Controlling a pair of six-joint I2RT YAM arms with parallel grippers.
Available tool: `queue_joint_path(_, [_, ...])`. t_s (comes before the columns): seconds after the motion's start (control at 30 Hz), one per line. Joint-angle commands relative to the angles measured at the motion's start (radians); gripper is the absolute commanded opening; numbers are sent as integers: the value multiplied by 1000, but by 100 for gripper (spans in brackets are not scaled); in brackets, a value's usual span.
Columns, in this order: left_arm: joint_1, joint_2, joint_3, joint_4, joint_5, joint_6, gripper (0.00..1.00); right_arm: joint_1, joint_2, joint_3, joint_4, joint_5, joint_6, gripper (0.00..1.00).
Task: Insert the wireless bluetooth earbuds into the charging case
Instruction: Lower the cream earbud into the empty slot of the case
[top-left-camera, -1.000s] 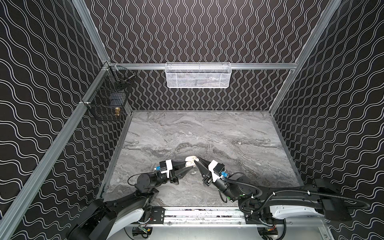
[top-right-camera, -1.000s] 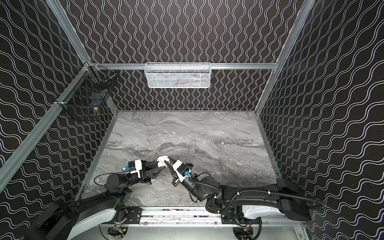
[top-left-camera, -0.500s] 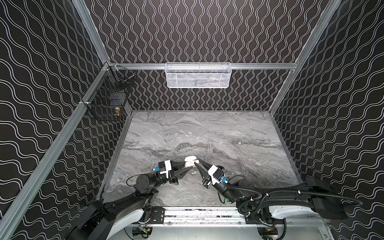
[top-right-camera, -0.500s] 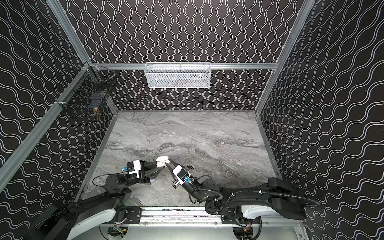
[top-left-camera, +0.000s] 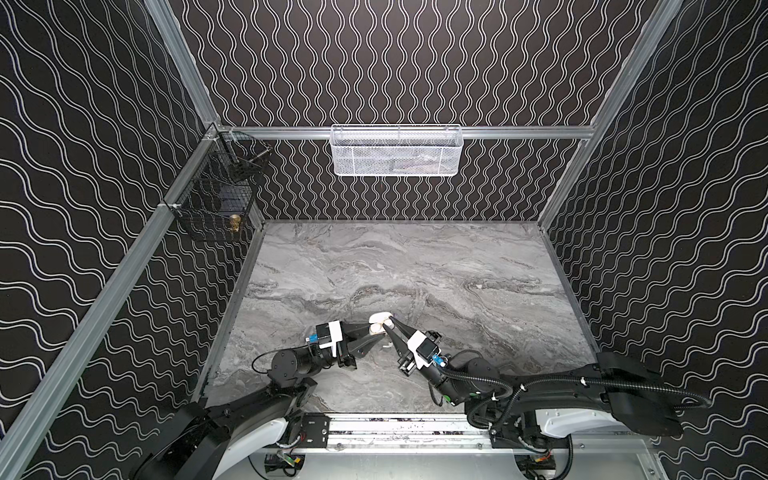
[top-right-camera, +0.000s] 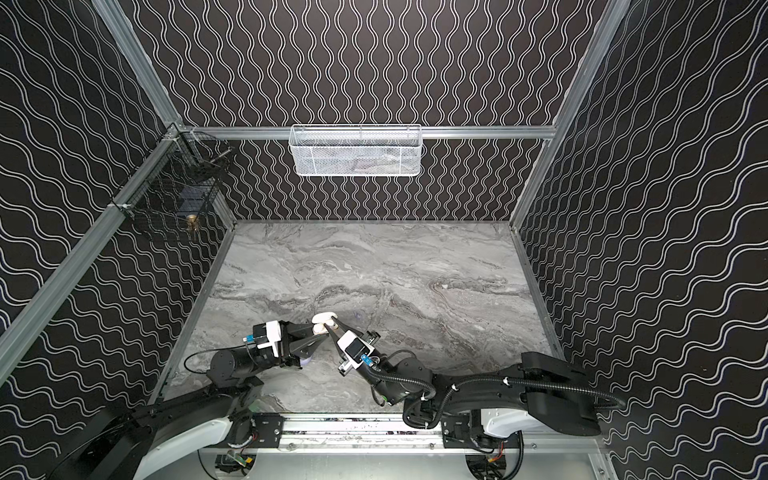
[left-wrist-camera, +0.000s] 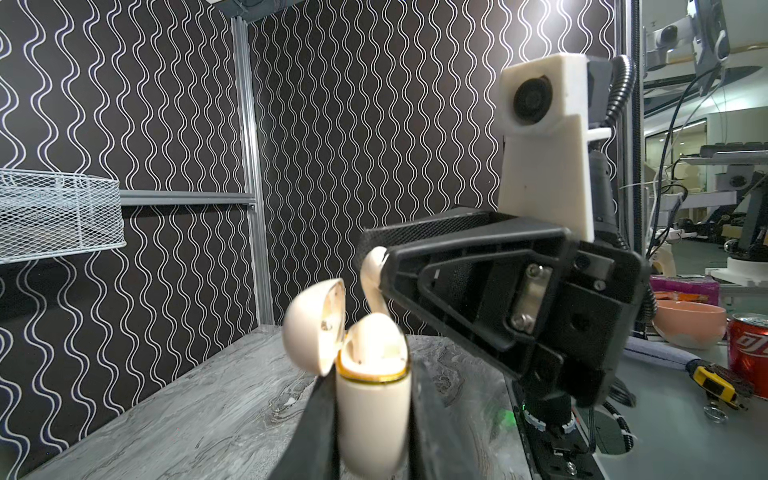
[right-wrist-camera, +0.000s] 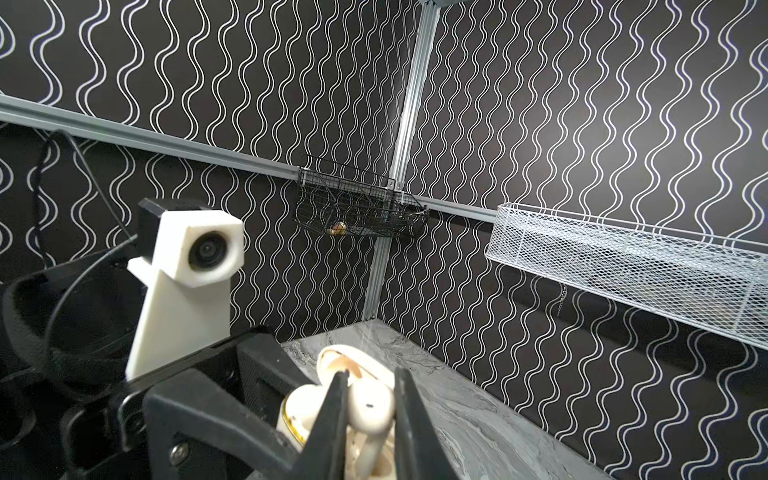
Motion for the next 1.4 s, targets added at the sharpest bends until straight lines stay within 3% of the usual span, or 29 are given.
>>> queue_joint_path(0.0, [0, -6, -1, 37, 6, -15, 0, -7, 12, 12, 72, 14, -16, 12])
queue_joint_path(1.37, [-3, -27, -16, 37, -19, -5, 0, -12, 15, -90, 92, -70, 42, 14])
